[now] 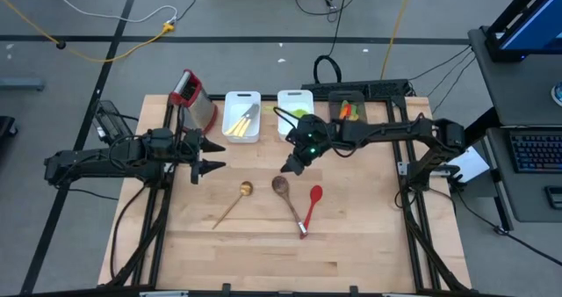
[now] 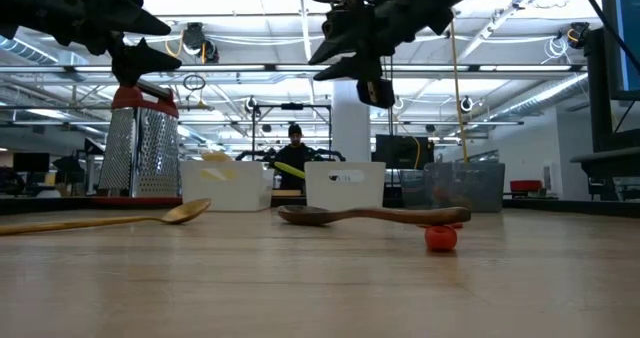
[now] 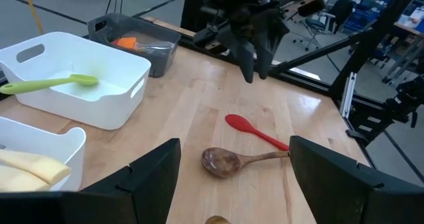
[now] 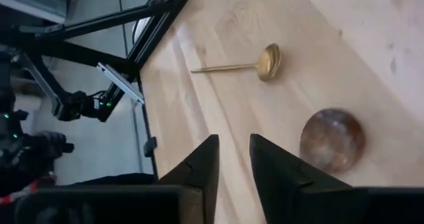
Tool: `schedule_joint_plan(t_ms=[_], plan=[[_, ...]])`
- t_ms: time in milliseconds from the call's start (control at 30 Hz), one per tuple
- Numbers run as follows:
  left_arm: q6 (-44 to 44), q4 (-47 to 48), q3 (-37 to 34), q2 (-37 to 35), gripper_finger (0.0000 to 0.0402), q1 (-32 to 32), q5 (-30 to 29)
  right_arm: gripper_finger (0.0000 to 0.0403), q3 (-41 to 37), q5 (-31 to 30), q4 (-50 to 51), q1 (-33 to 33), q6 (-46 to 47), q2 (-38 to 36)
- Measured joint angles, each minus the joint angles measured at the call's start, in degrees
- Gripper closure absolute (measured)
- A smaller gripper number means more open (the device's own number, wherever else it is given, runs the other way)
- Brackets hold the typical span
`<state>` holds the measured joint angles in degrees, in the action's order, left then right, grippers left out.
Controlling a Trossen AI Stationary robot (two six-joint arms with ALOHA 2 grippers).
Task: Pick & Place Kitchen Items
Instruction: Put the brown serving spoon into the right white bin
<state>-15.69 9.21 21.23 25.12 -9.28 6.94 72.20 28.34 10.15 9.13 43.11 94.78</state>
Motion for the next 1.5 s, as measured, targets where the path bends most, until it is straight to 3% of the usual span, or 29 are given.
schedule_joint_plan(t_ms=[167, 467, 600, 1000, 1233, 1500], plan=[[0.38, 0.0, 0.0, -0.02, 0.0117, 0.0, 0.0, 0.0279, 0.0, -0.99, -0.02, -1.48, 4.9, 0.0], [0.51, 0.0, 0.0, -0.02, 0.0117, 0.0, 0.0, 0.0185, 0.0, -11.94, 1.36, -3.37, 9.2, 0.0], [0.51, 0.0, 0.0, -0.01, 0.0117, 0.0, 0.0, 0.0159, 0.0, -11.66, 1.99, -3.35, 12.78, 0.02], [0.51, 0.04, 0.0, -0.01, 0.0117, 0.0, 0.0, 0.0155, 0.0, -16.85, -2.25, -3.65, 16.32, 0.02], [0.49, 0.04, 0.0, -0.02, 0.0117, 0.0, 0.02, 0.0154, 0.16, -26.97, -0.09, -9.8, 17.91, -1.55], [0.49, 0.14, 0.0, -0.02, 0.0117, -0.01, 0.02, 0.0154, 0.04, -36.07, 14.43, -18.26, 26.31, -4.1]])
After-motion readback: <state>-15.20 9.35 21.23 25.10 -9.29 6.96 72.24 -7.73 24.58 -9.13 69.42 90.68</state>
